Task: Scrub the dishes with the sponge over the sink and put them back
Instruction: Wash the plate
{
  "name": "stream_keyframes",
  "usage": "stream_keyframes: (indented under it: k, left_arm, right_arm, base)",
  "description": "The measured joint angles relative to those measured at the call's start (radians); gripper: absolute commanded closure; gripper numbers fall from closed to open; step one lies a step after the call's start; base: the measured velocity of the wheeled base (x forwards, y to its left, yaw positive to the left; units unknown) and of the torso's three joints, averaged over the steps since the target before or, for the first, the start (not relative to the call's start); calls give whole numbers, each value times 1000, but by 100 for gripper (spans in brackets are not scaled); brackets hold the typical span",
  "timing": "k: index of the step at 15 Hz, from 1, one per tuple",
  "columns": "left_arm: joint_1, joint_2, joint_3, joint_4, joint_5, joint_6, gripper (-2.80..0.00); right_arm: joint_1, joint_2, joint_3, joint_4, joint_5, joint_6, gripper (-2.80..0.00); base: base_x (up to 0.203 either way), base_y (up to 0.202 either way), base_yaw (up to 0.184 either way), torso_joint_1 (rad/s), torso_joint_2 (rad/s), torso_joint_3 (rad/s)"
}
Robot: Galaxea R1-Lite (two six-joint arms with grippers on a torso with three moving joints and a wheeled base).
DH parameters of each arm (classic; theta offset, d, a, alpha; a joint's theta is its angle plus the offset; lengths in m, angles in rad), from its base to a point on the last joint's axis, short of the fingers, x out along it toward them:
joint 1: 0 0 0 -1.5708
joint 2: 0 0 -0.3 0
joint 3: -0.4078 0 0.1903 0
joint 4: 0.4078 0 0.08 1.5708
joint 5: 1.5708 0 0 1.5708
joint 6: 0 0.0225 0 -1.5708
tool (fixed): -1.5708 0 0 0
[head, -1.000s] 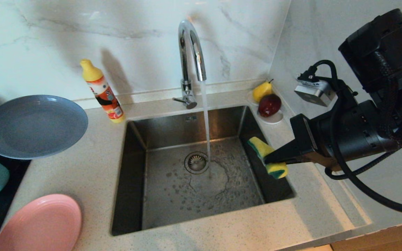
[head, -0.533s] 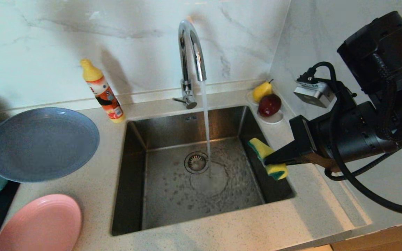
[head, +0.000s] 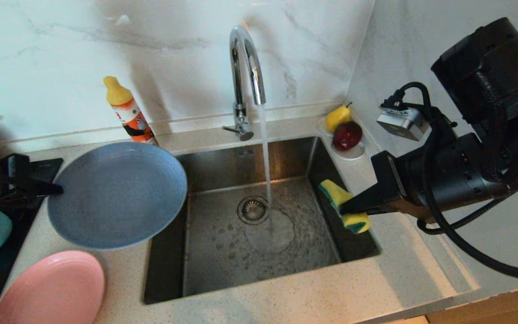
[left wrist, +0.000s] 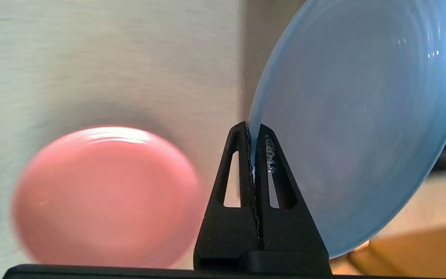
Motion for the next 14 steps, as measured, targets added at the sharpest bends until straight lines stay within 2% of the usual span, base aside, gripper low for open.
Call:
stream_keyframes:
  k: [3,9,11,14]
  left_arm:
    - [-134,28,-5,-26,71,-29,0]
    - [-385,160,-19,-163,253,-151,0]
    - [-451,206,-33,-185,276,-175,0]
    - [-514,277,-79,-188,287,-229,0]
  right_arm:
    - [0,2,0,0,0,-1,0]
    - [0,0,0,0,0,-1,0]
    - [0,0,0,-1,0,-1,0]
    - [0,0,-1,0,1,-2,0]
  base:
    - [0,0,0,0,0,0]
    - [0,0,0,0,0,0]
    - [0,0,0,0,0,0]
    - [0,0,0,0,0,0]
